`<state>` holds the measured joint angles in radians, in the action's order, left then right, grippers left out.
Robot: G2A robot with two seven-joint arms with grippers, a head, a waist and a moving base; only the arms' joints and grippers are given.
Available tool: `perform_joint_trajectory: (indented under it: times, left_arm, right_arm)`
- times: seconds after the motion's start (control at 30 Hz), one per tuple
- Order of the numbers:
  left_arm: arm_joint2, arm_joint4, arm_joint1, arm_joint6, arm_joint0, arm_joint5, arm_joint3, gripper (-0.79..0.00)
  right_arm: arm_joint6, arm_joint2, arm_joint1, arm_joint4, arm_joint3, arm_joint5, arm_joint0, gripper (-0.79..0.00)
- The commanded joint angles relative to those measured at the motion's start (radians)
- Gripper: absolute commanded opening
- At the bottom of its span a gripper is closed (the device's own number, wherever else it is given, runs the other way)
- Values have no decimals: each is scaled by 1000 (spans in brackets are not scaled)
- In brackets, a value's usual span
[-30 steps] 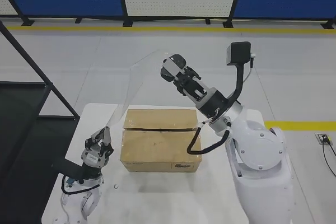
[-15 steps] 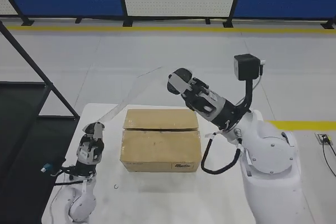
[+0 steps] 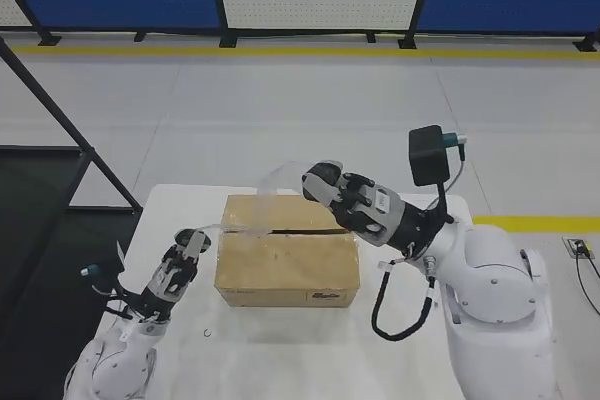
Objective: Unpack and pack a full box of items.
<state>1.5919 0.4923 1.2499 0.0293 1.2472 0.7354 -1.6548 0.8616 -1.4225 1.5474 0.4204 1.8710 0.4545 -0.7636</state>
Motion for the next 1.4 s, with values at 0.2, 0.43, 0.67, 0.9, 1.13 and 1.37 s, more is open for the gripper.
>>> perform_joint_trajectory:
  times: [0.2,0.43,0.67,0.9,1.13,1.37]
  left_arm:
    - [-9,-48,1,17,8,-61,-15,-785]
    - [5,-264,-4,130,17,-184,-25,-785]
    - [30,-539,-16,353,20,-311,-44,-785]
    - [70,-744,-25,496,14,-407,-50,-785]
    - [70,-744,-25,496,14,-407,-50,-785]
    - [70,-740,-25,486,17,-414,-52,-785]
  right_arm:
    - [-9,6,-1,9,11,4,-8,-785]
    - [-62,8,-22,158,44,161,-23,-785]
    - [-65,9,-45,265,-7,303,-7,-785]
    - [-54,11,-53,265,-31,317,1,-785]
    - [-54,11,-53,265,-31,317,1,-785]
    - [-76,11,-55,260,-27,311,-10,-785]
